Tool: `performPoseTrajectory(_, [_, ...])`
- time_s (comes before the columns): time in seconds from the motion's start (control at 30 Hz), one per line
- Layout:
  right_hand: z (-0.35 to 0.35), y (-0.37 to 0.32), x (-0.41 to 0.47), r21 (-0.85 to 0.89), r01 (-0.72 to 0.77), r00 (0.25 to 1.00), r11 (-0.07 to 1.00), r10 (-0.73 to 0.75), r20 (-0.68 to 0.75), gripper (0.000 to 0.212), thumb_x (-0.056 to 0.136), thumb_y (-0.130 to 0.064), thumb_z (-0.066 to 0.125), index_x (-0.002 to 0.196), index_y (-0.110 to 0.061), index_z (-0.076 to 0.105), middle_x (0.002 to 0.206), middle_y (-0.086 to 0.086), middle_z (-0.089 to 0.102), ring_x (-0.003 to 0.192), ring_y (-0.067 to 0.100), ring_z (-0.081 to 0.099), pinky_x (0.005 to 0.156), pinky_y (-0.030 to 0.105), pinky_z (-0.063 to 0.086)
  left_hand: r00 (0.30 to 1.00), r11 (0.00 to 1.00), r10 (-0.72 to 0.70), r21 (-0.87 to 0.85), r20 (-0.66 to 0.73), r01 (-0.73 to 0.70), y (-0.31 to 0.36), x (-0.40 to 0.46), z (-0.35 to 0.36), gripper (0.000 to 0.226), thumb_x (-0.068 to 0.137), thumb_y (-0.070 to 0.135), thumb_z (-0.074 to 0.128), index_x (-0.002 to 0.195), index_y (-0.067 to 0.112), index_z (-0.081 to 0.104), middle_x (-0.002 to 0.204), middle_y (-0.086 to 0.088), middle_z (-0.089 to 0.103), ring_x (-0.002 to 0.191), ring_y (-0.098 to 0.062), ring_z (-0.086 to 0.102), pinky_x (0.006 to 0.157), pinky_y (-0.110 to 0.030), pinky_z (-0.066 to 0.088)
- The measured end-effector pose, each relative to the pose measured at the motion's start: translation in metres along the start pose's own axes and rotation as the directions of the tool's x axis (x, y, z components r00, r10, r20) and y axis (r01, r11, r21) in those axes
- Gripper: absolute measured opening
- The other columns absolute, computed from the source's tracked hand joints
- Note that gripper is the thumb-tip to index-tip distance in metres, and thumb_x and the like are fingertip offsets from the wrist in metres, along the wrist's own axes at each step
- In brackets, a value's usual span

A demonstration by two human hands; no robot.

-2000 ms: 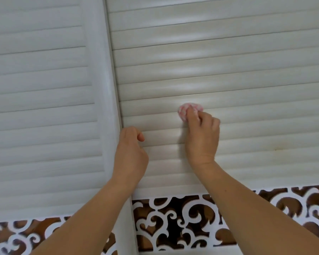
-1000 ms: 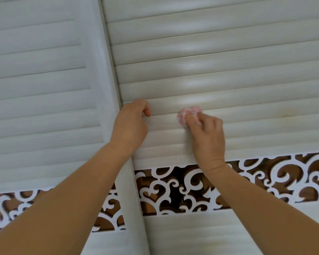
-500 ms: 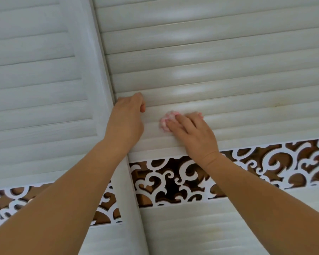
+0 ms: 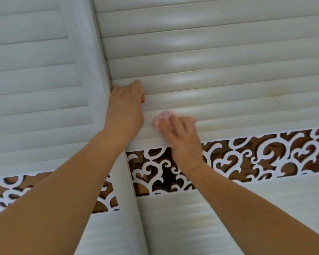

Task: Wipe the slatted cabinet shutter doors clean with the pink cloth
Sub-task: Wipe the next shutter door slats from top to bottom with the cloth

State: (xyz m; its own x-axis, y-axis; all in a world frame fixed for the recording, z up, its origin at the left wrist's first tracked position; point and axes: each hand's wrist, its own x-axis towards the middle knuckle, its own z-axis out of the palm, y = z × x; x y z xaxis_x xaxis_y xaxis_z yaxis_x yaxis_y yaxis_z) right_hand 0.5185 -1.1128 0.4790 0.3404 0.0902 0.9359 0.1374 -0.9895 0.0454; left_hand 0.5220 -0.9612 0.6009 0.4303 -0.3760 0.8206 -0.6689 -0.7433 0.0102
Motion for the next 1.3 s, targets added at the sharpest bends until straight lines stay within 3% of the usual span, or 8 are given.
performPoseTrajectory(0.27, [-0.011,0.024,-0.015,-0.026,0.225,0.965,0.974,-0.219,0.143,0.062,0.065,0.000,0.055,0.126,-0.012,0.057,0.125,0.017,0.059,0.113,0.033,0.041,0.083,0.048,0.053,0.999,0.995,0.010,0.095,-0.039,-0.006,-0.004,0.001,0.008,0.037,0.058,-0.017,0.034,0.080,0.012,0.038,0.071,-0.002,0.043,0.070,-0.019,0.033,0.099,-0.048,0.032])
performPoseTrajectory(0.53, [-0.076,0.121,-0.065,-0.171,-0.183,0.960,0.968,0.213,0.184,0.082,0.052,0.025,0.071,0.125,-0.011,0.060,0.135,0.018,0.048,0.121,0.035,0.032,0.057,0.045,0.055,0.996,0.993,-0.056,0.099,-0.076,0.063,0.014,-0.009,0.024,0.035,0.065,-0.017,0.041,0.088,0.008,0.049,0.110,-0.013,0.052,0.112,-0.029,0.044,0.113,-0.050,0.009])
performPoseTrajectory(0.67, [-0.059,0.121,-0.069,-0.278,-0.329,0.927,0.903,0.365,0.089,0.034,0.097,-0.029,0.051,0.130,-0.022,0.053,0.135,0.012,0.045,0.120,0.021,0.043,0.094,0.039,0.045,0.998,0.995,0.041,0.088,-0.055,-0.037,0.032,-0.012,0.035,0.033,0.068,-0.016,0.042,0.093,0.003,0.054,0.130,-0.018,0.048,0.126,-0.032,0.040,0.112,-0.050,0.008])
performPoseTrajectory(0.77, [-0.041,0.090,-0.060,-0.177,-0.361,0.922,0.916,0.379,0.081,0.047,0.090,-0.067,0.035,0.113,-0.032,0.056,0.125,0.005,0.053,0.116,0.024,0.048,0.099,0.048,0.044,0.993,0.994,0.109,0.032,-0.040,-0.108,0.047,-0.009,0.041,0.034,0.066,-0.016,0.039,0.090,0.003,0.054,0.127,-0.020,0.051,0.122,-0.035,0.044,0.111,-0.047,0.014])
performPoseTrajectory(0.9, [-0.027,0.047,-0.050,-0.073,-0.143,0.987,0.987,0.148,0.068,0.055,0.066,0.004,0.063,0.119,-0.013,0.061,0.115,0.016,0.060,0.099,0.033,0.049,0.067,0.041,0.055,0.971,0.971,0.236,-0.034,-0.038,-0.237,0.066,-0.001,0.051,0.038,0.062,0.003,0.022,0.080,0.004,0.055,0.114,-0.022,0.059,0.105,-0.038,0.056,0.100,-0.038,0.022])
performPoseTrajectory(1.1, [-0.059,0.097,-0.050,-0.200,0.091,0.968,0.976,-0.040,0.247,0.056,0.054,-0.001,0.068,0.109,-0.006,0.069,0.108,0.018,0.065,0.091,0.037,0.063,0.060,0.037,0.056,0.944,0.942,0.331,-0.062,0.004,-0.330,0.093,0.005,0.062,0.040,0.065,0.003,0.021,0.078,0.002,0.058,0.115,-0.022,0.061,0.110,-0.039,0.056,0.098,-0.050,0.038])
performPoseTrajectory(1.2, [-0.088,0.140,-0.066,-0.266,-0.105,0.947,0.958,0.178,0.269,0.065,0.051,0.007,0.078,0.113,-0.008,0.067,0.117,0.019,0.060,0.099,0.040,0.059,0.055,0.038,0.055,0.947,0.947,0.318,-0.065,0.038,-0.315,0.097,0.006,0.062,0.034,0.064,-0.011,0.031,0.079,0.001,0.059,0.118,-0.023,0.059,0.115,-0.041,0.052,0.099,-0.052,0.036])
performPoseTrajectory(1.3, [-0.090,0.182,-0.088,-0.359,-0.272,0.915,0.893,0.355,0.190,0.034,0.089,-0.009,0.054,0.121,-0.016,0.059,0.127,0.014,0.051,0.115,0.035,0.047,0.089,0.052,0.047,0.955,0.957,0.285,-0.073,0.076,-0.280,0.101,0.007,0.063,0.032,0.063,-0.022,0.046,0.081,0.000,0.059,0.124,-0.023,0.056,0.122,-0.040,0.046,0.104,-0.050,0.031])
